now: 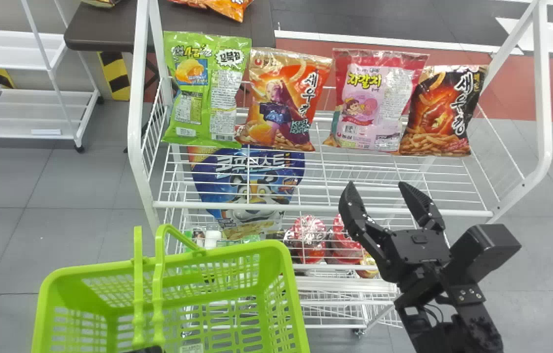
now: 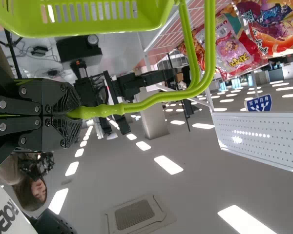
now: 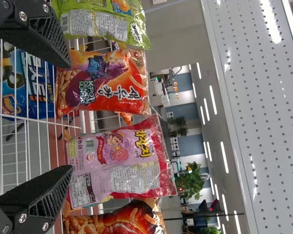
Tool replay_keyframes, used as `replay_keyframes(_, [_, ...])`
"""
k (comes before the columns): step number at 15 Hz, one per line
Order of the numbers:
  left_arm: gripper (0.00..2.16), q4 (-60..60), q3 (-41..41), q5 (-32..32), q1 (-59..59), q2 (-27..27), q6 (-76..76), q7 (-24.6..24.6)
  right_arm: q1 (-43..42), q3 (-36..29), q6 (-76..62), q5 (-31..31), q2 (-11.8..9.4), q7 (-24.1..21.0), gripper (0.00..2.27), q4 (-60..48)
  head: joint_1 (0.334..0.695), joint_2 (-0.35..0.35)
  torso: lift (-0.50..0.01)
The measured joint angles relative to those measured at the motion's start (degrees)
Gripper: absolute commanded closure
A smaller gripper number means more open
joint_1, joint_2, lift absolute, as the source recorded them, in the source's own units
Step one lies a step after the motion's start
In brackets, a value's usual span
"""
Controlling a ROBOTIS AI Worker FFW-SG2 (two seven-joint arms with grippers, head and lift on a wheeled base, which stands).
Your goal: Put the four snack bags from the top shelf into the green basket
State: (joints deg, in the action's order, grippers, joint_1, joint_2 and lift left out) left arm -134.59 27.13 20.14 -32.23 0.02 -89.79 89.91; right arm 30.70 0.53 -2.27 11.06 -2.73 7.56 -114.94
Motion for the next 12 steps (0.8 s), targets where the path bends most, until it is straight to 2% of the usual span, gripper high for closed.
replay_keyframes(12, [2.13, -1.03, -0.03, -0.99, -2.24, -0.02, 0.00, 0.00, 1.29, 2.22, 0.11, -1.55, -0.09, 0.00, 0.11, -0.44, 0.695, -0.082, 0.000])
